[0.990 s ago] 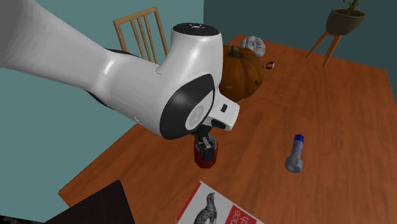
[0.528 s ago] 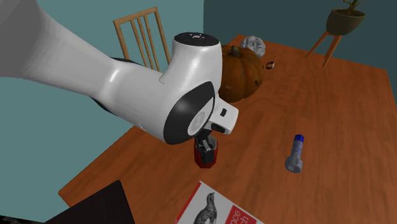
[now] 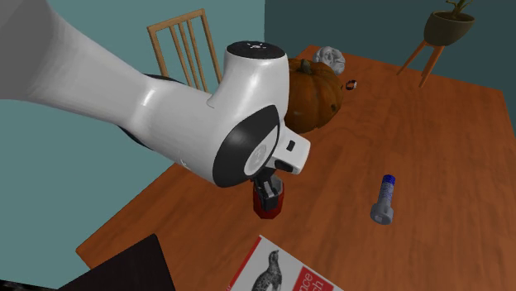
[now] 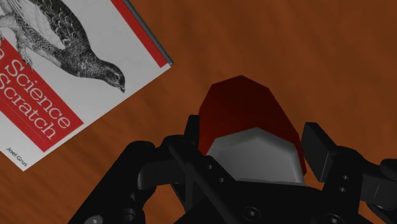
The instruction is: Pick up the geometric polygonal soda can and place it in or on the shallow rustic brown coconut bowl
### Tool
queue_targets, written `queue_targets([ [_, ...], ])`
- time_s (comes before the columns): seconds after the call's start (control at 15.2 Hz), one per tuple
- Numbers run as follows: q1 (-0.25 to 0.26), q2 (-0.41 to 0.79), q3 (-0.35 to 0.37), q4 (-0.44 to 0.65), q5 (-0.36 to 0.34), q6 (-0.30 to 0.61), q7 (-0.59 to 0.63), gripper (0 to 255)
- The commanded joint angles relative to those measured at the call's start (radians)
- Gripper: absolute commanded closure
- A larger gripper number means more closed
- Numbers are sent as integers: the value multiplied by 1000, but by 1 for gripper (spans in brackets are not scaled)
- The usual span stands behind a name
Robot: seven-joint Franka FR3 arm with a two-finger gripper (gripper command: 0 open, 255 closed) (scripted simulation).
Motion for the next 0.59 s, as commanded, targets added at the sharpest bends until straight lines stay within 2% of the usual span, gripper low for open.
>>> queue_targets([
  [0.0,1,2,1,0,0,1,0,255],
  [0.2,0,1,0,-2,0,2,-1,255],
  [0.53,-11,-57,17,3,39,-57,-29,255],
])
